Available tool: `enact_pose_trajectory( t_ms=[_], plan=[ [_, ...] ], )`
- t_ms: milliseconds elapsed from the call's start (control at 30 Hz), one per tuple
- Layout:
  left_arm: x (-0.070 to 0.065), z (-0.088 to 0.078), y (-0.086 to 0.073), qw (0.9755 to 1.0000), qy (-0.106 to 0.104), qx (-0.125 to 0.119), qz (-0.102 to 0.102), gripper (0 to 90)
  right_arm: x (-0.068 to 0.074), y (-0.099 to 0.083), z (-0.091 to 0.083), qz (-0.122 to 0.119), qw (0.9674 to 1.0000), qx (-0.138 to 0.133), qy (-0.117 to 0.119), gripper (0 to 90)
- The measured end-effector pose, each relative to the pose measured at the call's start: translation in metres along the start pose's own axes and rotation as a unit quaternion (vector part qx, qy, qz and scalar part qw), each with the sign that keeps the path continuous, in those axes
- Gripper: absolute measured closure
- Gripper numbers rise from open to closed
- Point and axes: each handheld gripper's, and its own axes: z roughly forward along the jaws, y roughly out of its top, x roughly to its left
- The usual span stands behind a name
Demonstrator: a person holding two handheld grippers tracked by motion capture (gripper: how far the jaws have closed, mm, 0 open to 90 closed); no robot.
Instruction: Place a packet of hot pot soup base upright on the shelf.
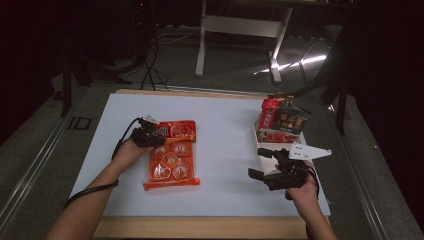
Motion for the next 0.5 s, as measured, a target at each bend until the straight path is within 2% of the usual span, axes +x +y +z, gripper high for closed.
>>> enact_pose_trajectory(
  t_ms=[333, 400, 500],
  plan=[
    [-0.026, 0.0, -0.009, 0.9994, -0.034, -0.004, 0.011, 90.0, 0.001, -0.001, 0.004, -0.002, 1.0, 0.007, 0.005, 14.6],
    [-0.036, 0.001, -0.008, 0.9989, -0.041, 0.001, 0.022, 90.0, 0.001, -0.001, 0.005, -0.001, 1.0, 0.008, 0.005, 14.6],
    [-0.042, 0.003, -0.007, 0.9985, -0.048, 0.003, 0.028, 90.0, 0.001, -0.001, 0.005, -0.001, 0.9999, 0.009, 0.006, 14.6]
  ],
)
